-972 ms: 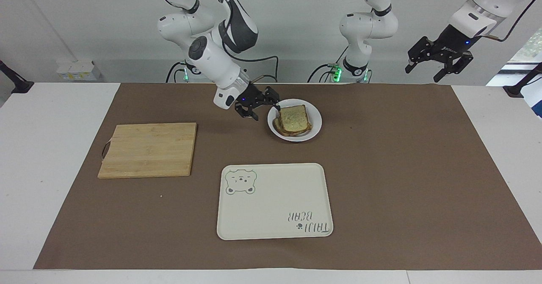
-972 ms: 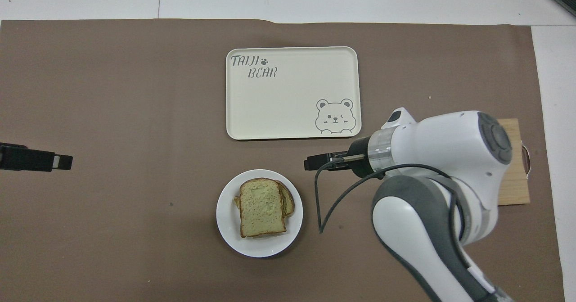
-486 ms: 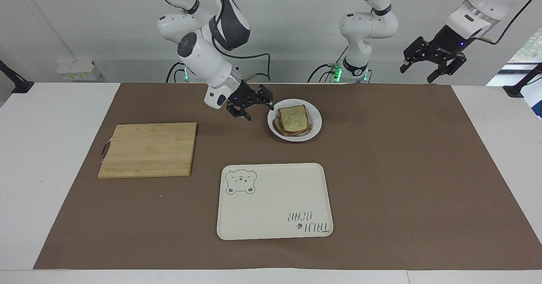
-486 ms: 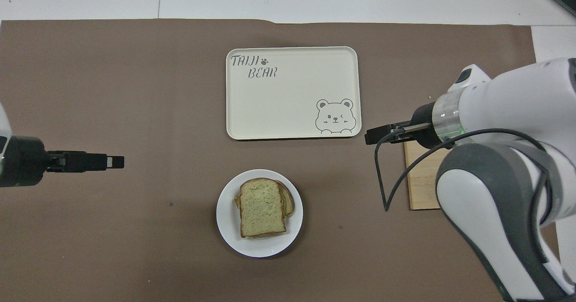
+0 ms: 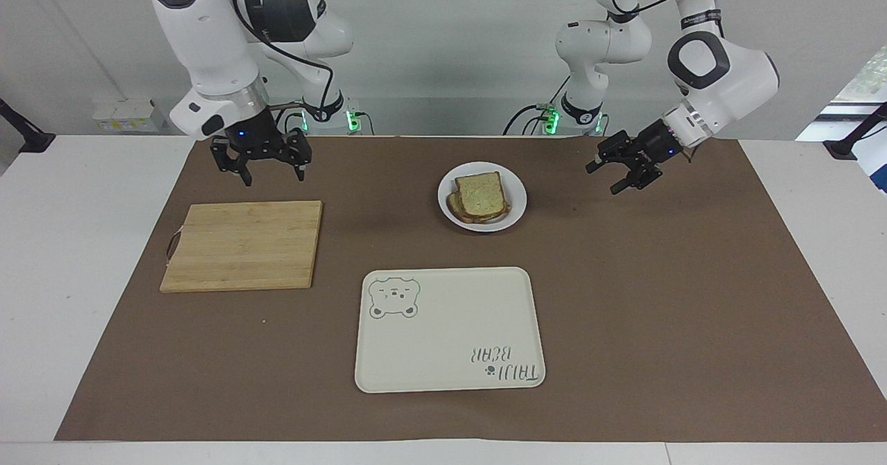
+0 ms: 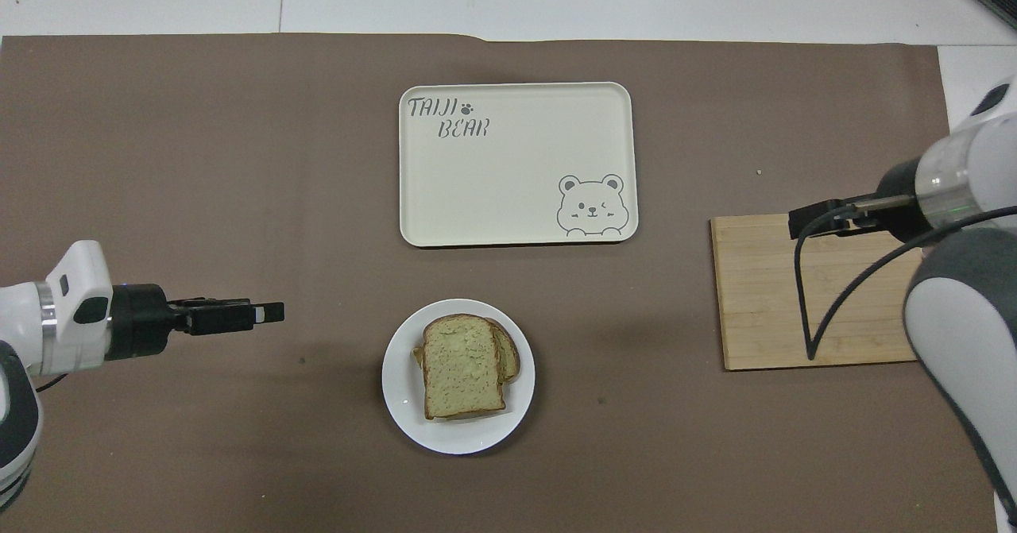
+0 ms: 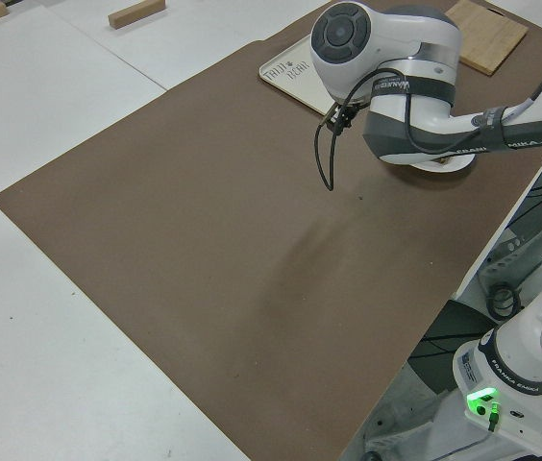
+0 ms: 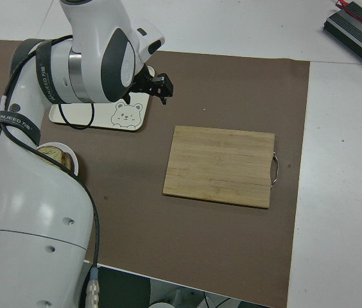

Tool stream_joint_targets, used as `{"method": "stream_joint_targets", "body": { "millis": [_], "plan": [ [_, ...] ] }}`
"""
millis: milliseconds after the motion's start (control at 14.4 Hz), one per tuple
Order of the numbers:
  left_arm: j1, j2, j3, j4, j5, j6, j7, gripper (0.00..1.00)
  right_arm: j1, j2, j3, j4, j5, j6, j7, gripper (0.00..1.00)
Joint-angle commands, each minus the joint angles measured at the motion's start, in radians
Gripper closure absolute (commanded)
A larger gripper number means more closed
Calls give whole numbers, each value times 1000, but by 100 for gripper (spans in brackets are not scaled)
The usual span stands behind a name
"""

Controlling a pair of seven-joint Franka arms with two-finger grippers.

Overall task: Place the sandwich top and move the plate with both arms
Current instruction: 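Withdraw the right gripper while the left gripper reaches toward the plate, then grip the white plate rim with the left gripper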

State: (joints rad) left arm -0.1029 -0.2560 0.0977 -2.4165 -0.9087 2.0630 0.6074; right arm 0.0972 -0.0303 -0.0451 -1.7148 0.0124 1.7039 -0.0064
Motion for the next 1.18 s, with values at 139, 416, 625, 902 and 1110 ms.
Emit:
{"method": "stream_joint_targets", "body": {
  "millis": [139, 416, 625, 902, 1110],
  "plan": [
    [-40, 52, 8, -119, -180, 55, 184, 0, -63, -2, -15, 113, -19, -148, 14, 0],
    [-78, 145, 8, -124, -275, 54, 248, 0, -62, -17, -16, 98, -15, -165, 19, 0],
    [-87, 181, 7, -153, -303, 49, 281, 0, -68, -14, -15, 101, -3, -156, 19, 0],
    [-118, 218, 7, -184, -395, 52, 311, 2, -65, -14, -12, 101, -2, -156, 19, 0],
    [-135, 247, 7, -208, -485, 52, 393, 8, -68, -14, -12, 101, -2, -156, 19, 0]
  ]
}}
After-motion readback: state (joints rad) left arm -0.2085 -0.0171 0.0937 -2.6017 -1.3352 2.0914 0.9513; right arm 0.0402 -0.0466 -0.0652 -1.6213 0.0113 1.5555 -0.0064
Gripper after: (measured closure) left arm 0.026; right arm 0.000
